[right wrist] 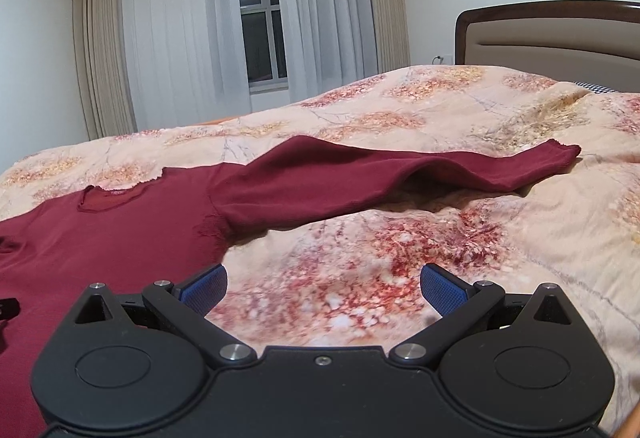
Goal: Fold small clothes
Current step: 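Move the right tool over the sweater sleeve cuff, then close the right gripper on the sleeve cuff and lift it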
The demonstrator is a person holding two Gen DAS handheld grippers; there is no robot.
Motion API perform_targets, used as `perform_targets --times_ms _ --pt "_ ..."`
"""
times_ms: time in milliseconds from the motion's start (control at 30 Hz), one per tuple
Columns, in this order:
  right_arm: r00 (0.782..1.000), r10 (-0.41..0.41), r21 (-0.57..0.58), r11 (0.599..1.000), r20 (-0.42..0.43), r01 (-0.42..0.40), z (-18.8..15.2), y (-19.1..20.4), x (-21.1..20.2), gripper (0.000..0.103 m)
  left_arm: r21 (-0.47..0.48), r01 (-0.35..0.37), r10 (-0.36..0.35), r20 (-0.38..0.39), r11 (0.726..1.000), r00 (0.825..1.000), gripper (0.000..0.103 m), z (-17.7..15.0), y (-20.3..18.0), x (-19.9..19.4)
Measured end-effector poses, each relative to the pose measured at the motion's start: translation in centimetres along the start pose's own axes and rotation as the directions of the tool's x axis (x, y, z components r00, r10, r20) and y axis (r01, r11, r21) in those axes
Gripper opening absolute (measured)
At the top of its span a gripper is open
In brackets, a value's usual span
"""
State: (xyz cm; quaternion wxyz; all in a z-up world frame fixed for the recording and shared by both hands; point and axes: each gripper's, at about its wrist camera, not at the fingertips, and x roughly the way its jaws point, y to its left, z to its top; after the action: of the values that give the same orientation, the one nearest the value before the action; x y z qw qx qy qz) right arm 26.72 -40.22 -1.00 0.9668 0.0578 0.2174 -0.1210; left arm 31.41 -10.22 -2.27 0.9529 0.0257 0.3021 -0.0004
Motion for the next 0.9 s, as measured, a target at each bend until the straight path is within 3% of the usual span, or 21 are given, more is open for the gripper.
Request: perform_targets --times_ms 167,300,533,667,800,900 --pt "1.000 0.010 0.011 1.000 -0.015 -0.010 1.1 -2.1 1.6 0.103 0.001 0.000 0.000 -0.001 1.000 1.000 0.103 -0.5 0.1 0.4" --pt "1.000 -0.001 0.125 0.992 -0.013 0.003 3.3 -6.3 3.8 0.103 0.002 0.000 0.000 -0.001 1.000 1.000 0.103 -0.7 0.1 0.7" --pt "0.989 -0.140 0.281 0.948 -0.040 0.146 6.6 -13.8 8.4 0.100 -0.010 0.010 -0.010 0.005 1.000 1.000 0.103 -0.8 0.3 0.8" --pt "0.975 -0.219 0.376 0.901 -0.032 0.215 7.5 -17.1 10.0 0.087 -0.010 0.009 -0.009 0.005 1.000 1.000 0.103 -0.8 0.4 0.8" --pt "0.939 -0.340 0.444 0.836 -0.044 0.323 7.6 -19.3 11.3 0.067 -0.010 0.009 -0.009 0.006 1.000 1.000 0.103 -0.9 0.3 0.8" --pt "0.920 -0.390 0.439 0.819 -0.045 0.369 7.6 -19.7 12.3 0.057 -0.009 0.008 -0.008 0.006 1.000 1.000 0.103 -0.9 0.3 0.9"
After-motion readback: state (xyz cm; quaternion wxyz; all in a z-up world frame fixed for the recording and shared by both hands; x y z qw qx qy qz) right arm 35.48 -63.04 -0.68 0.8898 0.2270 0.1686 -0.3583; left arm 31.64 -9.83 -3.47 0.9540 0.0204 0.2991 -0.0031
